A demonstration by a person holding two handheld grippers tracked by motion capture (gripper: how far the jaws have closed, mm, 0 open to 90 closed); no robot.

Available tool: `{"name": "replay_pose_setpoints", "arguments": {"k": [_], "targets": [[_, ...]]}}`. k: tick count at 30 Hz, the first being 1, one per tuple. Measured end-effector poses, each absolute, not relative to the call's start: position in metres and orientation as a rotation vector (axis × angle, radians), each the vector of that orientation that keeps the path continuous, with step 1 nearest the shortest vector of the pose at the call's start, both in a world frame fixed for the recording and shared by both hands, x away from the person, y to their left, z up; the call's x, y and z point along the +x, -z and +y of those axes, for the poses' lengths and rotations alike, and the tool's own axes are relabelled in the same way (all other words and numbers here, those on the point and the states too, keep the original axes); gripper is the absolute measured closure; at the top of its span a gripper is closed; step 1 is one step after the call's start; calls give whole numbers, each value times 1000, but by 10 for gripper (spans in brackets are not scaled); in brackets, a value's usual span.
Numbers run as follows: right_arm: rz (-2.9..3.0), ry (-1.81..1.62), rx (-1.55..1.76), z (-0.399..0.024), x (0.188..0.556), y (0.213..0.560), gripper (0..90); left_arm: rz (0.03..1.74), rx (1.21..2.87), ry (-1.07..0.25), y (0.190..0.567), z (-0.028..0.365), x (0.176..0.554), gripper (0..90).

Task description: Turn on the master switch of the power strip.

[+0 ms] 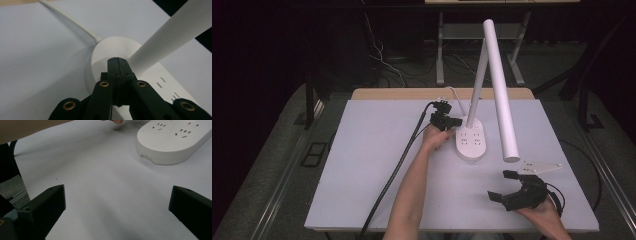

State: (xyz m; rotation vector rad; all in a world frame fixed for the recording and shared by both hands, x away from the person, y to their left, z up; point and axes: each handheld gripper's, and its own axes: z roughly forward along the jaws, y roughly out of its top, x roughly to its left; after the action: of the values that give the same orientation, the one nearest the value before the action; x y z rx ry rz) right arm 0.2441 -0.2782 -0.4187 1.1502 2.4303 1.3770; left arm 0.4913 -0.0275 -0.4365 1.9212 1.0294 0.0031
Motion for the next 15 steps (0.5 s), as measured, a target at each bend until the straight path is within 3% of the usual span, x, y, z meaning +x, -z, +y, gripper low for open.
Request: {"name": "replay_pose_setpoints", "arguments": {"k": [15], "targets": [[2432,-1374,1154,-278,245,420,3,972,1857,-13,428,6,484,900]]}}
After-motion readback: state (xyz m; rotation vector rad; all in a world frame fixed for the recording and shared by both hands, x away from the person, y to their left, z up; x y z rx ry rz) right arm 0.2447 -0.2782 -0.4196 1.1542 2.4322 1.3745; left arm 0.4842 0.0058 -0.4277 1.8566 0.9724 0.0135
